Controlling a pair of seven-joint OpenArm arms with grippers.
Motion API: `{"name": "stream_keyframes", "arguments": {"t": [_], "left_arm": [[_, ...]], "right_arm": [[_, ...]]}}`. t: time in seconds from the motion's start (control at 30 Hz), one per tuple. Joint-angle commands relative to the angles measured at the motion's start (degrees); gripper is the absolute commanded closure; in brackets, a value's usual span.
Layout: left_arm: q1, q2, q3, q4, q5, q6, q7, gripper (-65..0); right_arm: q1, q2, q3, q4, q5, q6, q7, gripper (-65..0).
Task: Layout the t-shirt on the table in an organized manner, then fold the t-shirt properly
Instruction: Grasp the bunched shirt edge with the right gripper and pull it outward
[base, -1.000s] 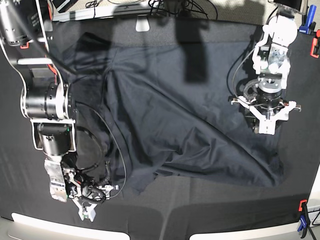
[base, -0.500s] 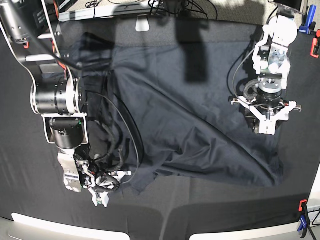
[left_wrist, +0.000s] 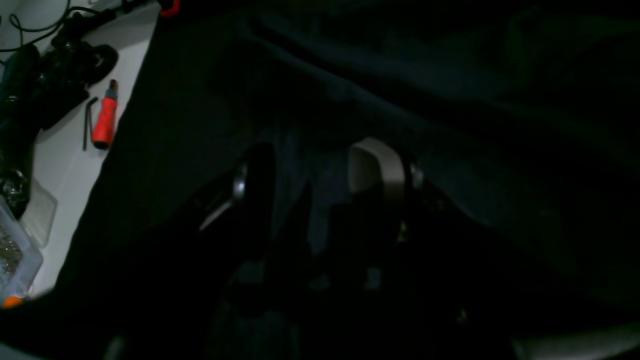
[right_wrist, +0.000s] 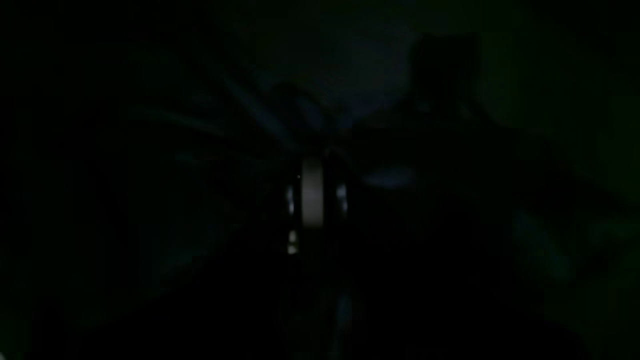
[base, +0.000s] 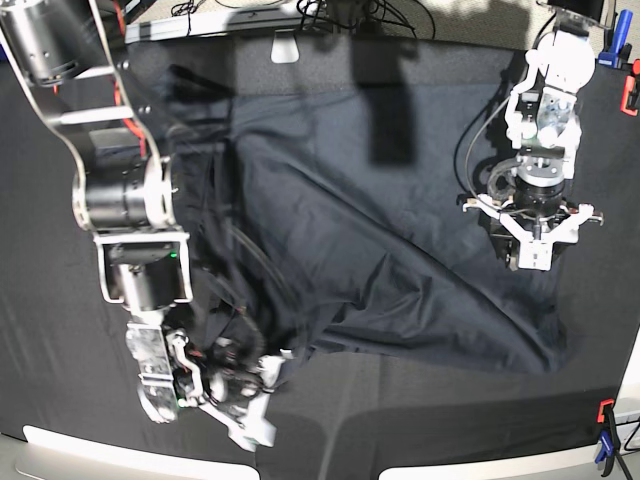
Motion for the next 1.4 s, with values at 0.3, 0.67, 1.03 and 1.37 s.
{"name": "stream_keyframes", "arguments": {"t": [0.3, 0.67, 1.03, 1.37], "left_arm": [[-0.7, -0.5, -0.3, 1.1, 0.8, 1.0, -1.6, -25.1], [-0.7, -0.5, -0.3, 1.1, 0.8, 1.0, -1.6, -25.1], [-0.7, -0.5, -0.3, 1.1, 0.8, 1.0, -1.8, -25.1], [-0.7, -0.5, -0.3, 1.1, 0.8, 0.9, -1.8, -25.1]], "right_arm": [[-9.9, -0.6, -15.7, 10.3, 7.6, 1.3, 0.3, 0.0], [-13.3, -0.9, -21.6, 11.3, 16.4, 1.3, -1.5, 0.0], [-11.6, -0.8, -21.4, 22.0, 37.8, 1.3, -16.9, -18.1], [-4.7, -0.8, -7.5, 22.0, 12.7, -2.6, -9.0, -18.7]]}}
